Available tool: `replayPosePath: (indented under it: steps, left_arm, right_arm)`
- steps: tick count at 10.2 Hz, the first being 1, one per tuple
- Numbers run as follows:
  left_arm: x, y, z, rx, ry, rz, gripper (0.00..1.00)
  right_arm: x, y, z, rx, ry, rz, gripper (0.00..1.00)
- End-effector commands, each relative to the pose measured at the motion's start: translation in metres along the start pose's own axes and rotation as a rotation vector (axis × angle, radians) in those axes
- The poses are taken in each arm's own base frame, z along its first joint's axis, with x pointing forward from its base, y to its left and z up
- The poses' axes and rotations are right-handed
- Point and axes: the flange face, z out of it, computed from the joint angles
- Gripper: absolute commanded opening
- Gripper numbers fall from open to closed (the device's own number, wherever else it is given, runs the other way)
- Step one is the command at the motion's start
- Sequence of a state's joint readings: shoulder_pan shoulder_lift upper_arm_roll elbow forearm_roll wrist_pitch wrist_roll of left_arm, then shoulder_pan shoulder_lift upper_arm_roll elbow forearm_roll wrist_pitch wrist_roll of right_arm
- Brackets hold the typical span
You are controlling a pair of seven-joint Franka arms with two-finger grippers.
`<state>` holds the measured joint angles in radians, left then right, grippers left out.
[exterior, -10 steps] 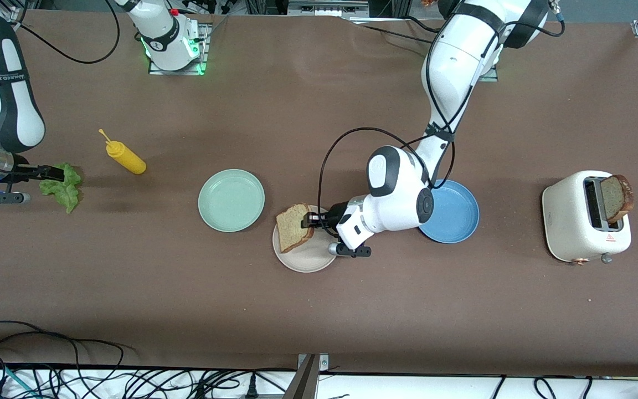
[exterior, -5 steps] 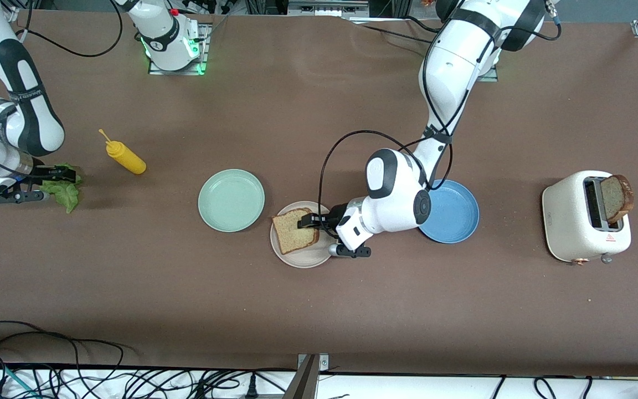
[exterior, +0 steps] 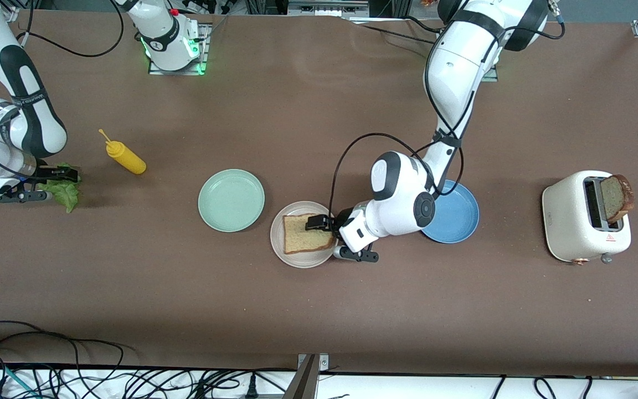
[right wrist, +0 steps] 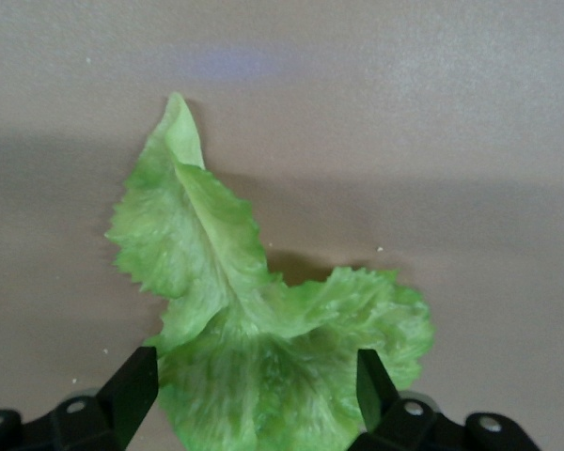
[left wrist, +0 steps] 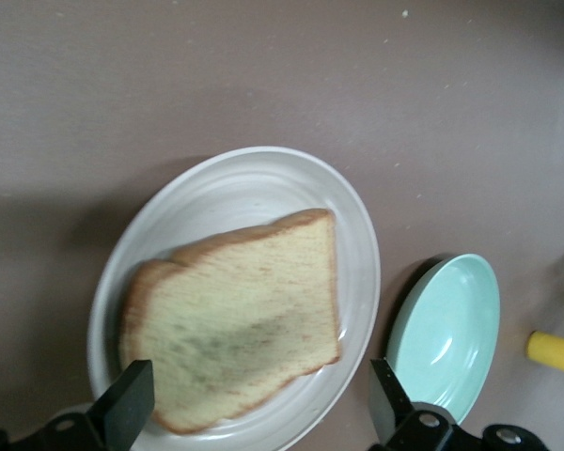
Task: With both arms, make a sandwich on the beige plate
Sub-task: 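Lower the toast onto the beige plate while the right gripper grasps lettuce, then lift the lettuce with the right gripper while the left gripper withdraws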
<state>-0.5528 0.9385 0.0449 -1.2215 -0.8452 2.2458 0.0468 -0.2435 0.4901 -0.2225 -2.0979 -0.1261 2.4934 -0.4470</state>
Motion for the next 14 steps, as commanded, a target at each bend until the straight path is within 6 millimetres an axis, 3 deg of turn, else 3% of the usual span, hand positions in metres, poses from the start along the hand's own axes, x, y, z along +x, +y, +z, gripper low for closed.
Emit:
replayPosePath:
  steps: [1,4,7,9,11,13,14]
  left_arm:
    - [0.003,-0.004,-0.036,0.075,-0.071,0.057,1.0]
    - [0.013,-0.029,-0.106,0.193,-0.145,0.095,1.0]
    - [0.015,-0.06,-0.167,0.293,-0.205,0.083,1.0]
    - [0.014,-0.102,-0.223,0.414,-0.252,0.043,1.0]
    - [0.009,-0.135,-0.298,0.512,-0.253,-0.008,1.0]
    - [0.0,-0.175,-0.37,0.625,-0.237,-0.06,1.0]
    - [-0.003,-0.19,-0.39,0.654,-0.226,-0.092,1.0]
  right_arm:
    - [-0.004,0.002,0.004,0.005,0.003,-0.006,0.44]
    - [-0.002,0.002,0.005,0.005,0.002,-0.002,0.04]
    - [0.004,0.006,-0.011,-0.003,0.021,0.004,0.0]
    - [0.019,0.013,-0.051,0.013,-0.016,0.004,0.0]
    - [0.042,0.014,-0.104,0.082,-0.08,0.023,0.0]
    - [0.061,0.0,-0.165,0.114,-0.148,0.046,0.0]
    - [0.071,-0.019,-0.196,0.119,-0.188,0.072,0.0]
